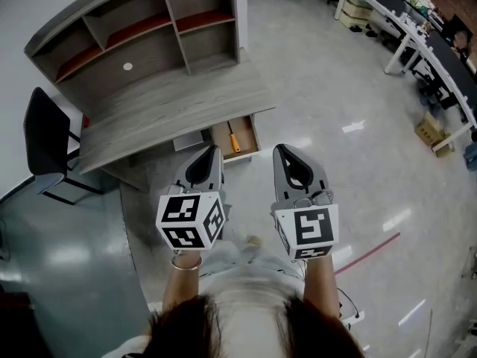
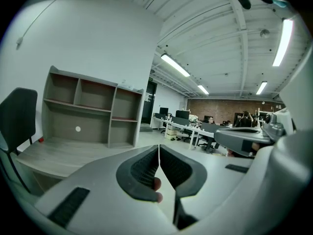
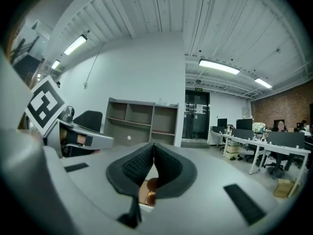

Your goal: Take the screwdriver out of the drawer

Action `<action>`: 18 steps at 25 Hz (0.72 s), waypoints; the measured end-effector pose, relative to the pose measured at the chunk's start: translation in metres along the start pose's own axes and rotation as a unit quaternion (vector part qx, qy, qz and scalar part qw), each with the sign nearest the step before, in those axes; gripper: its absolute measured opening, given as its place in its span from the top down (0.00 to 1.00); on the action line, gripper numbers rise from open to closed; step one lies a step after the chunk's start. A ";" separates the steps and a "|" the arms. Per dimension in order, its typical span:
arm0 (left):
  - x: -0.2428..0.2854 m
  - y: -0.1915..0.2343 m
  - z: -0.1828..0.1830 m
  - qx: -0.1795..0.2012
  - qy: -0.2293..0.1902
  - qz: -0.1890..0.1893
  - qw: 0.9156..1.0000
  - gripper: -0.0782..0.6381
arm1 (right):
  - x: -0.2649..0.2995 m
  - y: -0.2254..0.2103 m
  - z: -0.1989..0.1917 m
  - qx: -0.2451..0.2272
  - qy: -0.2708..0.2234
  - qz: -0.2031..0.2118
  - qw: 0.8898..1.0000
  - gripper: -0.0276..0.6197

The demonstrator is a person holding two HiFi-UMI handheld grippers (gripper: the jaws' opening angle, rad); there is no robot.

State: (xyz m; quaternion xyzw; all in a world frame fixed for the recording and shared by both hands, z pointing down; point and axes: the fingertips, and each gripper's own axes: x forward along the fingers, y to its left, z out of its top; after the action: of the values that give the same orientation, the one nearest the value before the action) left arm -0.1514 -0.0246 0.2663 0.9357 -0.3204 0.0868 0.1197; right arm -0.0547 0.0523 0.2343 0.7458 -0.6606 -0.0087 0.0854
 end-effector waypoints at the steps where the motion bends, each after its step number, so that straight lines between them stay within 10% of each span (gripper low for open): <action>1: 0.003 0.000 -0.002 0.000 0.002 0.004 1.000 0.87 | 0.003 -0.003 -0.002 -0.001 0.001 0.003 1.000 0.91; 18: 0.076 0.027 -0.022 -0.022 0.029 0.038 0.999 0.86 | 0.071 -0.039 -0.026 0.027 0.007 0.032 0.999 0.91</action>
State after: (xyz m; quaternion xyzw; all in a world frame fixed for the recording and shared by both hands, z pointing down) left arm -0.1114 -0.0832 0.3101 0.9173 -0.3537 0.1109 0.1458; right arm -0.0043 -0.0103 0.2616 0.7264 -0.6835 0.0170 0.0699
